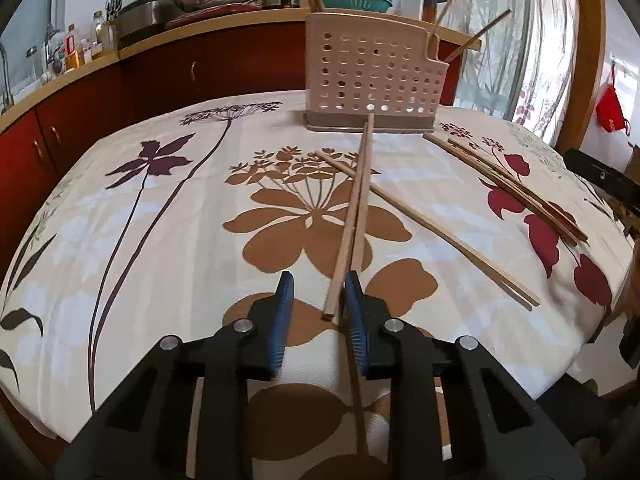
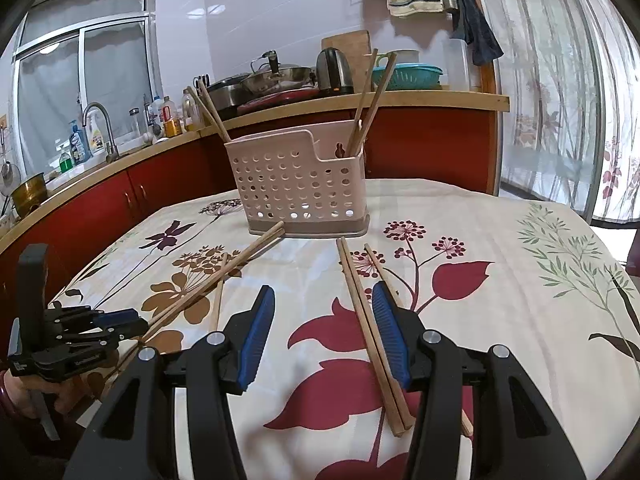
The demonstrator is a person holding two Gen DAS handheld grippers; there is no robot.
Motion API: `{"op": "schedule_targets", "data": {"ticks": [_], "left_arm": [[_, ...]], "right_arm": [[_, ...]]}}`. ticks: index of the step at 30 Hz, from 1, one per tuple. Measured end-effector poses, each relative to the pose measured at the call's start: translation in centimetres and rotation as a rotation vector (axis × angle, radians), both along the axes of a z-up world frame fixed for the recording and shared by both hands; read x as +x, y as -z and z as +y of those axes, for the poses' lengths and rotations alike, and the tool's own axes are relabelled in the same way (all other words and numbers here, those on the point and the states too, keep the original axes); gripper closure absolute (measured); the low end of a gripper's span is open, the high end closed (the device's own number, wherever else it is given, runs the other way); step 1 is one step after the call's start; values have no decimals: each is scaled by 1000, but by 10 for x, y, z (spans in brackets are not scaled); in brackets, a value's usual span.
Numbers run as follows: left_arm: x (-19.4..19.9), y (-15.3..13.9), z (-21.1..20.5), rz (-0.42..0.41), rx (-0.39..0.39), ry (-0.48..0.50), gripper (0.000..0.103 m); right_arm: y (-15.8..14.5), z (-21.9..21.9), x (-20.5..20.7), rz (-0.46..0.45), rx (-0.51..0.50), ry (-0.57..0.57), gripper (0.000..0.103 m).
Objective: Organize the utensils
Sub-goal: 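Move both open tools back down toward the remaining chopsticks, then close the left tool on a chopstick while the right tool grasps another chopstick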
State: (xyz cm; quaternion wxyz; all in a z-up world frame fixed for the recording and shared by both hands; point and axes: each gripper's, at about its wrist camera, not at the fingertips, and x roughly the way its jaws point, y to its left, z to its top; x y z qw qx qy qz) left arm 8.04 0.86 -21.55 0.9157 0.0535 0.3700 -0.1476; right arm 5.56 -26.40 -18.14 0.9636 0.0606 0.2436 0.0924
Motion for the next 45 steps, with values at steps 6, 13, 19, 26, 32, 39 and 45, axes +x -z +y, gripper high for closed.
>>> {"op": "schedule_targets", "data": {"ticks": [6,13,19,26,32,39,45], "left_arm": [[0,1,-2,6,-10,8,77],[5,0,12,24,-48,-31,77],[2,-2,6,0,-41,-22,77],[4,0,5,20,-44,-15,78],[2,-5,2,27,-109,25,78],[4,-6,1,23,-124,12,78],[7,-3,7,28,-103,-13,78]], "right_arm": [[0,1,-1,1,6,-1,52],[-1,1,0,-3,13,-3,52],[0,2,0,-2,15,-5,52],[0,1,0,-2,18,-3,52],[0,1,1,3,20,-7,52],[0,1,2,3,23,-12,52],[0,0,2,6,22,-13,52]]}}
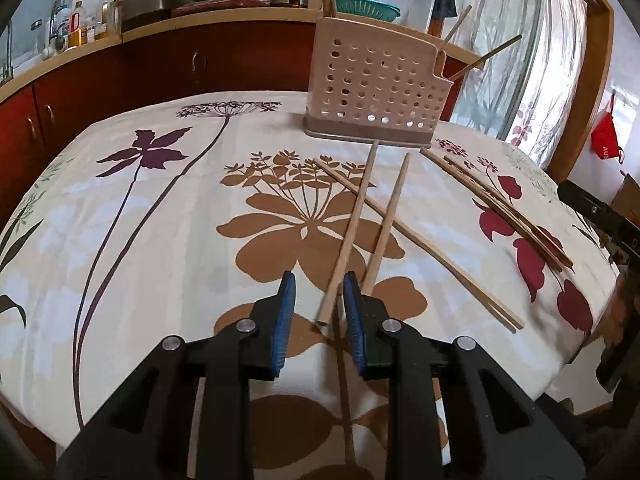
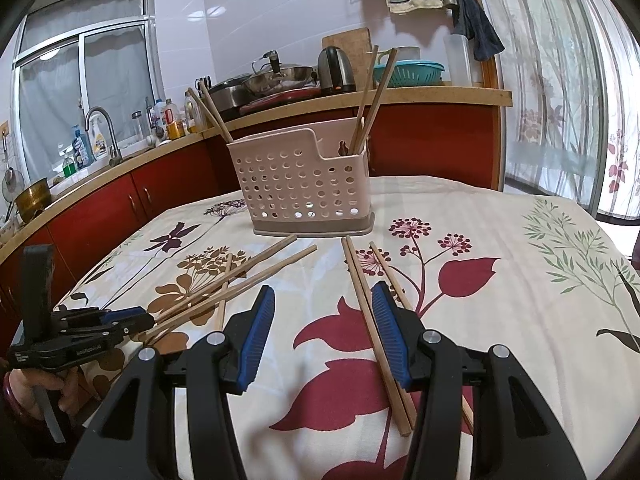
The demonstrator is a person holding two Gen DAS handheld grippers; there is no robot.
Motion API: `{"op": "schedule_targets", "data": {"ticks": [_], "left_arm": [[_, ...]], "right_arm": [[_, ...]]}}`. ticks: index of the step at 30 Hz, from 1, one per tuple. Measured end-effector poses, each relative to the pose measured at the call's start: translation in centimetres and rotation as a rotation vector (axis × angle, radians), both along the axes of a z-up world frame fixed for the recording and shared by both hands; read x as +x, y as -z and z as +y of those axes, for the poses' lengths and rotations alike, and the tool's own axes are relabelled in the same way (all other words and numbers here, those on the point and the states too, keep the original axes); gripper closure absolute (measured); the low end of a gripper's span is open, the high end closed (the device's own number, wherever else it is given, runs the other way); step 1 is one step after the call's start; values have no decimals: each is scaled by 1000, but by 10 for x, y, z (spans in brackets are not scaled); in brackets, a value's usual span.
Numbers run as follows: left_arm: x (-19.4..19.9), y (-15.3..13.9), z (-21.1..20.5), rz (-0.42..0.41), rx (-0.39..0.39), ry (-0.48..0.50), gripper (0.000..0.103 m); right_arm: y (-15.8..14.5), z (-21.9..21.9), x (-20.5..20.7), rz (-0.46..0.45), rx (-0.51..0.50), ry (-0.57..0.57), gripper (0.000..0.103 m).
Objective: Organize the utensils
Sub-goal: 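Close the left tool on a chopstick while the right tool grasps another chopstick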
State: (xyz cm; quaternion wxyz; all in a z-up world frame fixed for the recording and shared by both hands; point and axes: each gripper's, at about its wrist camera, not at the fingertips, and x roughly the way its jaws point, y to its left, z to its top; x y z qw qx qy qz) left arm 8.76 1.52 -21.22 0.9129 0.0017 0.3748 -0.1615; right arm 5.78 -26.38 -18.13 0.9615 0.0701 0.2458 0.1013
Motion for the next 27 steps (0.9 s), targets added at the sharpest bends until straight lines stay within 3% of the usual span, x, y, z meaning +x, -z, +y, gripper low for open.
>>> {"op": "schedule_targets", "data": {"ticks": [6,12,27], "left_arm": [[0,4,-4,-6,20,15,79],[-2,7,-9,-18,35,24,91],[-8,9,-14,-58,84,32,93]], "right_arm": [[0,0,0,0,0,1,52],[0,0,1,1,0,1,52],[16,-13,-6,29,-20,11,52]]}}
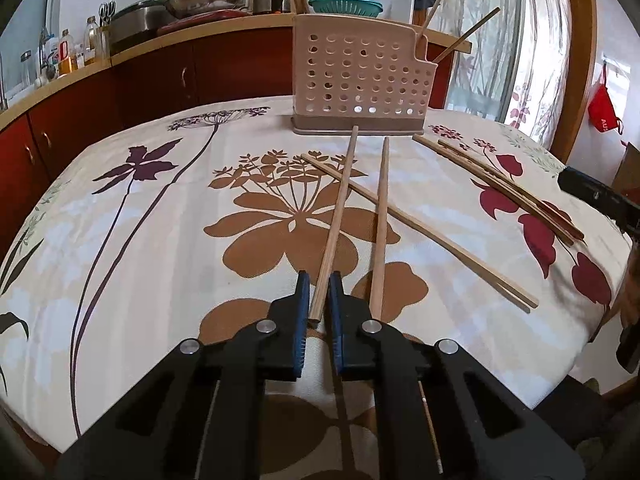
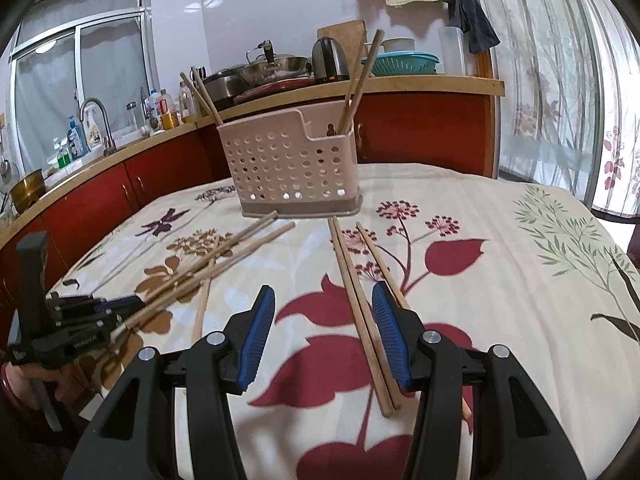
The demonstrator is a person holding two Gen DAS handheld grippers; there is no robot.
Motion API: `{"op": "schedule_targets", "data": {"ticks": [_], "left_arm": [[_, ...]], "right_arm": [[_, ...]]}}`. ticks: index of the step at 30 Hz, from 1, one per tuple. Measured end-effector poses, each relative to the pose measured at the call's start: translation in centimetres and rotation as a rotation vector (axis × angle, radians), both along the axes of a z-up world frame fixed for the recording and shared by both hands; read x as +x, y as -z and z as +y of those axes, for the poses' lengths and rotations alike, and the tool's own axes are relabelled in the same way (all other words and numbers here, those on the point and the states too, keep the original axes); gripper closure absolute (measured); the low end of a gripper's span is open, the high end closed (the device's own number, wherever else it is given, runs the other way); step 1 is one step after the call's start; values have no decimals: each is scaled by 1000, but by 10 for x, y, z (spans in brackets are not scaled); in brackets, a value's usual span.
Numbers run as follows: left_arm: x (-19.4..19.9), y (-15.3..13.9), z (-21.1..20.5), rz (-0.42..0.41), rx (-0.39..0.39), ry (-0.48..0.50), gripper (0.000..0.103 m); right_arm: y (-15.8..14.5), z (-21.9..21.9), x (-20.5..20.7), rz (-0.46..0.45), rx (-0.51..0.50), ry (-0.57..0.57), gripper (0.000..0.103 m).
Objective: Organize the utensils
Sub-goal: 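Close the left tool on a chopstick while the right tool grasps another chopstick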
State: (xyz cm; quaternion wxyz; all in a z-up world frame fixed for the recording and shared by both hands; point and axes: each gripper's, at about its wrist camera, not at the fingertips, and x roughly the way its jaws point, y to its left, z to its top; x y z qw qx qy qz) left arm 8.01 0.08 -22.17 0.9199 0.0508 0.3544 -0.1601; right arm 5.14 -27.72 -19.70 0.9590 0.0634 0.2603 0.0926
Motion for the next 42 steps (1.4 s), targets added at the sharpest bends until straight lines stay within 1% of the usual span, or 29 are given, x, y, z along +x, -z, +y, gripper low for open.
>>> {"op": "schedule_targets", "data": {"ticks": [4,7,9,12,15,17,21,25,28,29,32,34,39,42], "left_arm": [[-3,-3,0,-21,2,1,93],[-4,-3,0,-24,3,-2,93],[-4,-3,1,-24,2,-7,93],[-4,-2,1,-19,6,-9,93],[-3,-1,2,-13,5,-11,93],[-3,-1,2,-14,5,-11,93],[-3,-1,3,-15,4,-12,93],[-2,-1,3,-14,-1,-14,93],[-2,0,3,-15,-1,-14,93],[-2,0,3,-14,-1,-14,93],[-2,0,2,-14,-1,-14,93],[-2,1,2,-13,-6,-17,93],[-4,2,2,-22,-9,-20,93],[-8,1,2,-37,-10,-19,93]], "right_arm": [[9,-6,-7,10,-12,-1,53],[18,-10,-13,22,-24,-9,58],[24,-13,-16,29,-23,-12,66],[29,-14,-20,37,-21,-23,71],[34,-13,-20,59,-32,-23,71],[35,-16,-21,60,-22,-16,71],[35,-15,-21,61,-40,-12,71],[40,-13,-19,94,-34,-30,71],[41,-12,-20,85,-41,-25,71],[42,-14,-20,81,-38,-18,72],[45,-17,-21,61,-43,2,86],[46,-20,-22,49,-36,8,92],[45,-20,-23,41,-36,4,94],[37,-19,-25,24,-37,5,95]]}}
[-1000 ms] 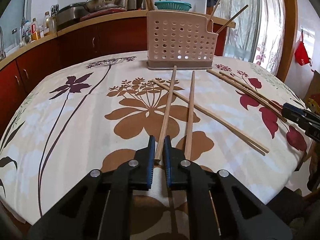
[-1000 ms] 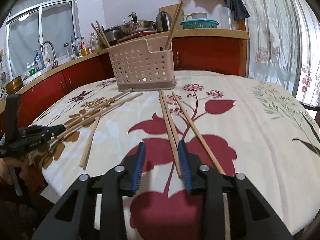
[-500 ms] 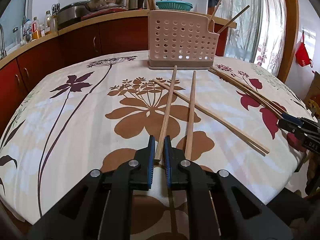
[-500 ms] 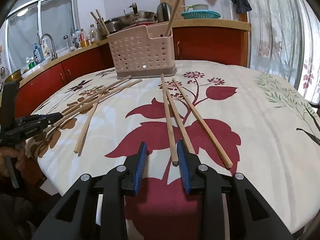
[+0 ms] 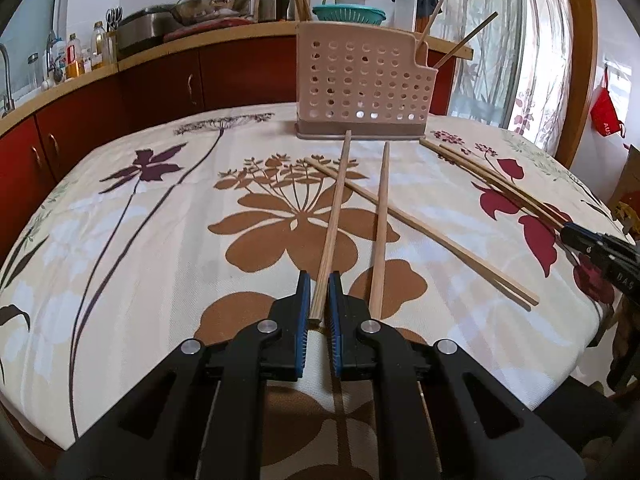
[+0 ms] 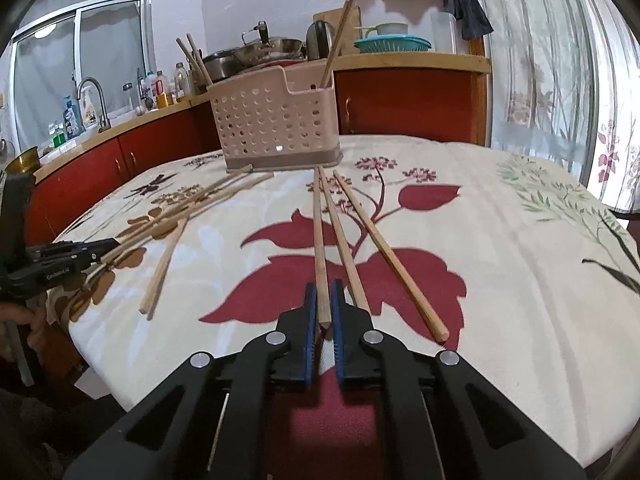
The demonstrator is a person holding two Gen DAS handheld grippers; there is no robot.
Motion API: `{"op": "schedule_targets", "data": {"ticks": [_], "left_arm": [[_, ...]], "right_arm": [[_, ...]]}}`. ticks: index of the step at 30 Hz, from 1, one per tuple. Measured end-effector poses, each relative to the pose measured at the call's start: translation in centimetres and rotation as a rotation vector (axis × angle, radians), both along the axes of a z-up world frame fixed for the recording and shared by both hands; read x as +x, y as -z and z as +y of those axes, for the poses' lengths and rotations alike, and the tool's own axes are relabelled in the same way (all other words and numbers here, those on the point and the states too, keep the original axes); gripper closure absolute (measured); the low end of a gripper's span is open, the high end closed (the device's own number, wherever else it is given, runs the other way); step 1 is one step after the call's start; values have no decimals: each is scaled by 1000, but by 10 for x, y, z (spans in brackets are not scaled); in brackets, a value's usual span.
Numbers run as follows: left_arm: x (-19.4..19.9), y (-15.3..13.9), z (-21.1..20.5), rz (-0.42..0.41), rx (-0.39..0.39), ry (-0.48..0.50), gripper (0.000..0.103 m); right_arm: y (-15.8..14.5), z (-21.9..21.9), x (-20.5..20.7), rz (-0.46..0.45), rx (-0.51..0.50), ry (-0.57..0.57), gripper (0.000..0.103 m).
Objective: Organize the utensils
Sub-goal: 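Close the left tool on a chopstick while the right tool grasps another chopstick, then lift both held chopsticks and carry them above the beige holder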
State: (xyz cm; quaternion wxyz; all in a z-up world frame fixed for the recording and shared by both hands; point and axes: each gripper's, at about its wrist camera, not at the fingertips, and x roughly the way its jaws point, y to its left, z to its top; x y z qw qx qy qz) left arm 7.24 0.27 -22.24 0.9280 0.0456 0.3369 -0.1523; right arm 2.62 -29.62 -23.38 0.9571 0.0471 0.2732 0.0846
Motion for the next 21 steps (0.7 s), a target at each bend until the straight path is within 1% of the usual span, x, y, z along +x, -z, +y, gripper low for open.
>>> {"op": "schedule_targets", "data": {"ticks": [4,9,11,16,21], "left_arm": [[-7,-13,-1,-63,0,3,94],[-14,-40,3,-151,-15,-17,96],[-15,-49,5,-174,-28,-22,96],[-19,-66,9,-222,-39,-27,96],[-23,-76,12,-238,-64,-38,96]], "right_arm": [[-16,2,-4,-32,-20,6,96],[-38,0,-6,-68,-12,19,96],[-48,-1,-7,-85,-6,24,96],[-67,0,-10,-125,0,27,96],[-84,3,-11,-160,9,26,96]]}}
